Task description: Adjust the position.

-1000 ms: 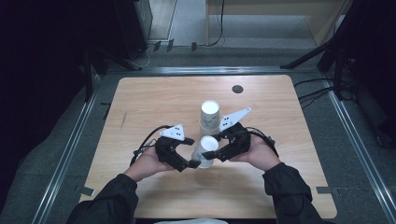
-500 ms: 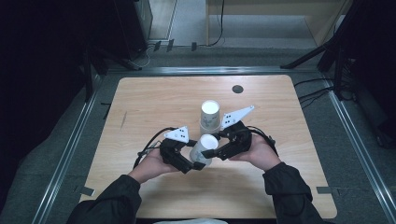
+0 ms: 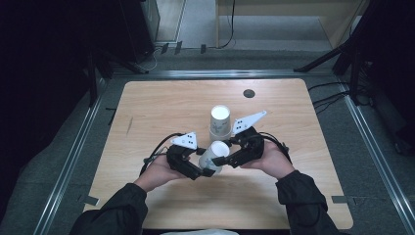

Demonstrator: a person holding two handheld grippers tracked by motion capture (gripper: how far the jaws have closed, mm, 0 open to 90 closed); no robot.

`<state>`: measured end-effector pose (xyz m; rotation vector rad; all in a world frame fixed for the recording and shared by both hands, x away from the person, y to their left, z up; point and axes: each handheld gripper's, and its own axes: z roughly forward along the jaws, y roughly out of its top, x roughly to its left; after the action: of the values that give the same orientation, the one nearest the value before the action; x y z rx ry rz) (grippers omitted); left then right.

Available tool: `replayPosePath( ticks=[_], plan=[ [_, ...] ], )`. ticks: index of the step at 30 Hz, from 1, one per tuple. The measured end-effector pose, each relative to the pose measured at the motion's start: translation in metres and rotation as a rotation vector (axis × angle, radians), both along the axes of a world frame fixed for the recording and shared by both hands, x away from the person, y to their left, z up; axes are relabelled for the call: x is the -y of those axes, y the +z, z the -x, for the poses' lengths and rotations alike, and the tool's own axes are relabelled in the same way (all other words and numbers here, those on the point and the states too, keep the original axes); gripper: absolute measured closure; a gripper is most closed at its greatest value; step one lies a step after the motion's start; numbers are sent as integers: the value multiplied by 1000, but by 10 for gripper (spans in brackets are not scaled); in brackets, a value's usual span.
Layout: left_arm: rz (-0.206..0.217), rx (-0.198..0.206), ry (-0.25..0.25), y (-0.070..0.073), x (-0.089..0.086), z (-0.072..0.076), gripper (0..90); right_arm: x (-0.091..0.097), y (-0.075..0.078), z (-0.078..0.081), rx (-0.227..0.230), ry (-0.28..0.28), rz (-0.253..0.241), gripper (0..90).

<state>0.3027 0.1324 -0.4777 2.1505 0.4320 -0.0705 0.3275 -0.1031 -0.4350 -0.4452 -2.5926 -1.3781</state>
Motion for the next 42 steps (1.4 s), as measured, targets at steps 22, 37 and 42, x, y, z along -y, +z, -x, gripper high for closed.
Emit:
replayPosePath(
  ticks=[22, 37, 42],
  plan=[
    [2, -14, 1, 5, -7, -4, 259, 0, -3, 0, 24, -19, 10, 276],
    [-14, 6, -15, 7, -10, -3, 303, 4, -2, 1, 18, -13, -1, 285],
    [-27, 11, -8, 14, -19, -4, 303, 10, -2, 0, 36, -27, 5, 262]
  ],
)
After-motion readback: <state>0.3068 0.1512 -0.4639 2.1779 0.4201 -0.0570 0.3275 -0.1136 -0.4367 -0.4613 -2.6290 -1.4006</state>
